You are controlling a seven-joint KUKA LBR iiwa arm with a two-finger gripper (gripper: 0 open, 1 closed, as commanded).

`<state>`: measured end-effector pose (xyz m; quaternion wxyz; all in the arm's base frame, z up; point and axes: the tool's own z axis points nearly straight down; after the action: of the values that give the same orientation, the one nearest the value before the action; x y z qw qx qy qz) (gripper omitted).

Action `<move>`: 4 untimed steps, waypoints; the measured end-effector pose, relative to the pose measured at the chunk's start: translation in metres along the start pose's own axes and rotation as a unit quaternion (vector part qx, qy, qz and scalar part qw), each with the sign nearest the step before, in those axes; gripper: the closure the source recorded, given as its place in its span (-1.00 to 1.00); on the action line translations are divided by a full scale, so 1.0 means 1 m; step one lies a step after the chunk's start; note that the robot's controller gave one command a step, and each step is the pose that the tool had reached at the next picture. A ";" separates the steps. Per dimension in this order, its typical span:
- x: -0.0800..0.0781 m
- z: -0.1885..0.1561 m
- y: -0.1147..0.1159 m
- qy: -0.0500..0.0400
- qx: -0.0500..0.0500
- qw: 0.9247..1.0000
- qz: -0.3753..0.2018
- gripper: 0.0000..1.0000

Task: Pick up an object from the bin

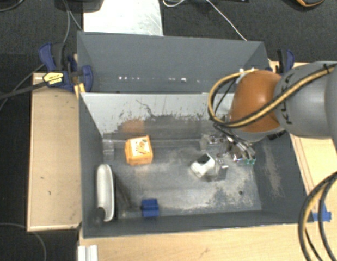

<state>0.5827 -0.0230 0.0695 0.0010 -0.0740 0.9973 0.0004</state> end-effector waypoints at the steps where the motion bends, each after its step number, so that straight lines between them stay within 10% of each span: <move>1: -0.001 -0.001 -0.001 -0.001 0.000 1.000 -0.002 -1.00; 2: 0.005 -0.002 0.002 0.000 0.000 0.987 -0.162 1.00; 3: 0.005 -0.002 0.002 0.000 0.000 0.987 -0.162 1.00; 4: 0.000 -0.094 -0.004 0.000 -0.001 0.987 -0.164 1.00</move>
Offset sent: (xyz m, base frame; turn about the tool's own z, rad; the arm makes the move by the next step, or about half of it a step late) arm -0.0054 0.0012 0.0005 -0.3272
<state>0.5833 -0.0270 0.1637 0.0006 -0.2361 0.9717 0.0008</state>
